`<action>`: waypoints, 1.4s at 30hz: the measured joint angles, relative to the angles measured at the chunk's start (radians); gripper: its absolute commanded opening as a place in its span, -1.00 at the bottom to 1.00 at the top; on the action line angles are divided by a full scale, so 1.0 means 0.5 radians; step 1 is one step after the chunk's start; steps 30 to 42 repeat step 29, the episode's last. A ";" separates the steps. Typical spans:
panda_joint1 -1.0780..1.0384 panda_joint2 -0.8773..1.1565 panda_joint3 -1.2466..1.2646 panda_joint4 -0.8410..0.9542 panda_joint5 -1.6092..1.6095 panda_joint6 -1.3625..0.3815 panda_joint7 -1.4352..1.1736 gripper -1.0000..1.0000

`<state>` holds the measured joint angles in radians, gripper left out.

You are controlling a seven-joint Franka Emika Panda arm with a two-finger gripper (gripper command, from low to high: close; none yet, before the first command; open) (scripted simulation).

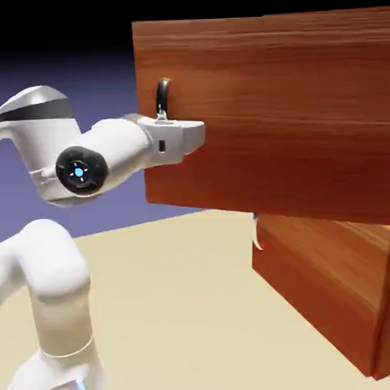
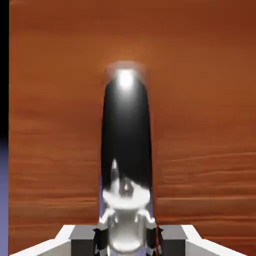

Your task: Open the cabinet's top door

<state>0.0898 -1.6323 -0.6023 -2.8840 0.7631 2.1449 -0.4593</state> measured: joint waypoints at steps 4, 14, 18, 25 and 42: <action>0.016 0.035 -0.282 0.191 -0.218 -0.348 0.001 -1.00; 0.405 0.163 -0.792 0.891 -0.589 -1.141 0.031 -1.00; 0.610 0.195 -0.907 1.181 -0.663 -1.397 0.059 -1.00; 0.981 0.231 -1.045 1.688 -0.736 -1.804 0.128 -1.00; 1.194 0.246 -1.098 1.979 -0.753 -2.019 0.179 -1.00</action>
